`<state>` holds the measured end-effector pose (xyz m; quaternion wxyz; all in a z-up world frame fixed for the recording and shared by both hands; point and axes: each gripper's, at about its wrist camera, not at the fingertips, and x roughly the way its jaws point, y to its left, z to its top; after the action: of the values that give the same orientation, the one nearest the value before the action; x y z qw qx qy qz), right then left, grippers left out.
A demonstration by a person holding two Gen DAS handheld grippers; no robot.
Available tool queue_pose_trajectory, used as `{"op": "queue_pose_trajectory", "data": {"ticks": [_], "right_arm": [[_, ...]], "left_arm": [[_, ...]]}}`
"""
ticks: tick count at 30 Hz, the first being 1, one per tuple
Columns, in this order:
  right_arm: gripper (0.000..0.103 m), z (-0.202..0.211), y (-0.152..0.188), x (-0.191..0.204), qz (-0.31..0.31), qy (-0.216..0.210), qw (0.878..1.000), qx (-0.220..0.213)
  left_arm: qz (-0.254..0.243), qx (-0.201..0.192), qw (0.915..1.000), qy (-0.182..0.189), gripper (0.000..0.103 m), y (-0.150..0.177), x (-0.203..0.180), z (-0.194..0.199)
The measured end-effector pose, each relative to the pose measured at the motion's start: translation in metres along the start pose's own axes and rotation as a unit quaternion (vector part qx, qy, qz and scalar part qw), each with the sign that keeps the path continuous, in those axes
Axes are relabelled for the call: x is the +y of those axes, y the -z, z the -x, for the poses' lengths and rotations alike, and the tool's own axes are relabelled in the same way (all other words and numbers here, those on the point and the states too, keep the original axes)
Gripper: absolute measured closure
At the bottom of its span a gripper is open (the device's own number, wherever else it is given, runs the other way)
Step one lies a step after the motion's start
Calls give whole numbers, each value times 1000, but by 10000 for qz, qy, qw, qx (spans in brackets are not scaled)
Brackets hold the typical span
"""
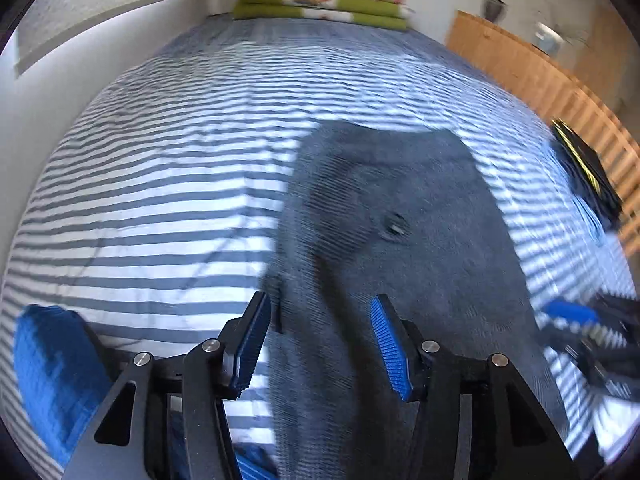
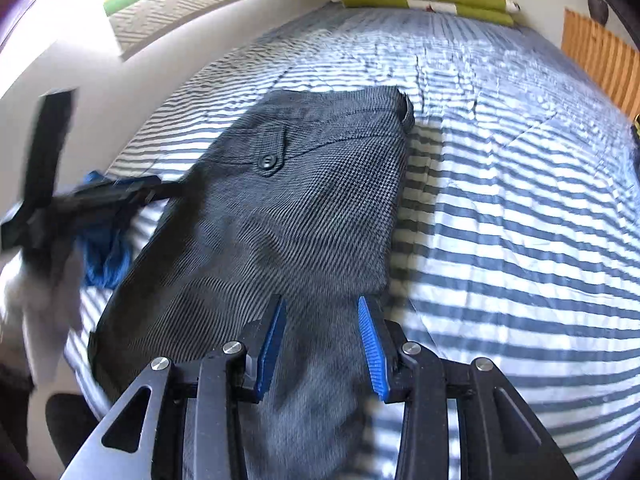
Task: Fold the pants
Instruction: 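Grasp the folded grey shorts with both tools and lift them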
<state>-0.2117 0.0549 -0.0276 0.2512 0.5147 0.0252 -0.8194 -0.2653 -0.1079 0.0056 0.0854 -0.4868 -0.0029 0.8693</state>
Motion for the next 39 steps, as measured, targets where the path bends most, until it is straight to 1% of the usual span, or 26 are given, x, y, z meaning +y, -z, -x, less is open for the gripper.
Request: {"op": "queue_pose_trajectory", "data": {"ticks": [2,3,4,6,7,9,10,11,12,14,15,18,20,21,24,25,26,28,29,31,32,34,36,37,38,39], "right_arm": [[69,-19,-1,1,-35,-39,9997,226],[69,-28,1,0,-84,-10,9993,362],[69,-37,3,-4,-134,38,9987,491],[71,-34,9,-2,-22,83,9988,485],[71,-30,11,-1,111,137,9983,554],[70,-17,15,-2,184,111,9972,715],[69,-3,16,-5,182,99,9969,765],[68,10,16,-8,192,172,9971,714],[67,19,16,-10,178,237,9975,646],[59,40,12,-24,33,282,9985,467],[53,40,7,-31,-45,262,9987,444],[52,29,-6,-47,-354,174,9981,481],[52,8,-12,-60,-667,-63,9960,597],[52,-2,-13,-62,-803,-200,9944,660],[52,-26,-15,-69,-959,-355,9921,727],[52,-31,-15,-68,-981,-362,9918,730],[51,-32,-15,-68,-1008,-384,9924,593],[49,-32,-18,-67,-984,-568,9920,555],[48,-32,-18,-65,-963,-623,9920,528],[48,-31,-18,-59,-818,-540,9940,491],[48,-31,-17,-55,-713,-514,9950,479],[49,-31,-14,-53,-632,-580,9952,471],[52,-30,-12,-51,-580,-681,9950,452],[60,-29,-11,-52,-580,-723,9948,421],[68,-29,-11,-53,-644,-836,9936,403],[85,-32,-10,-55,-739,-1022,9908,487]], "left_arm": [[-309,43,9989,-340,47,5,-9,-6],[-377,160,9972,-627,47,8,-6,-16],[-306,284,9960,-787,47,11,2,-23],[89,416,9980,-471,44,15,20,-29],[338,441,9980,-318,42,17,30,-27],[505,447,9976,-153,41,18,36,-21],[481,469,9977,-40,41,18,36,-15],[458,483,9978,57,40,18,35,-11],[460,499,9976,144,35,17,34,-8],[554,596,9961,350,24,14,36,-7],[654,663,9946,462,23,12,39,-12],[985,884,9887,711,23,6,50,-31],[1221,977,9833,926,23,6,55,-40],[1246,1004,9826,941,23,7,58,-44],[1086,964,9839,1040,17,5,55,-46],[1038,957,9842,1065,16,4,55,-46],[989,954,9848,1063,16,4,53,-46],[785,926,9877,986,17,4,46,-47],[694,908,9889,946,19,5,41,-45],[522,875,9909,877,24,7,34,-45],[463,858,9915,865,29,8,31,-43],[361,817,9924,847,36,12,26,-39],[335,788,9929,820,45,15,24,-37],[342,778,9931,811,47,15,25,-37],[395,759,9929,828,55,16,25,-36],[490,742,9919,910,63,16,27,-36]]}}
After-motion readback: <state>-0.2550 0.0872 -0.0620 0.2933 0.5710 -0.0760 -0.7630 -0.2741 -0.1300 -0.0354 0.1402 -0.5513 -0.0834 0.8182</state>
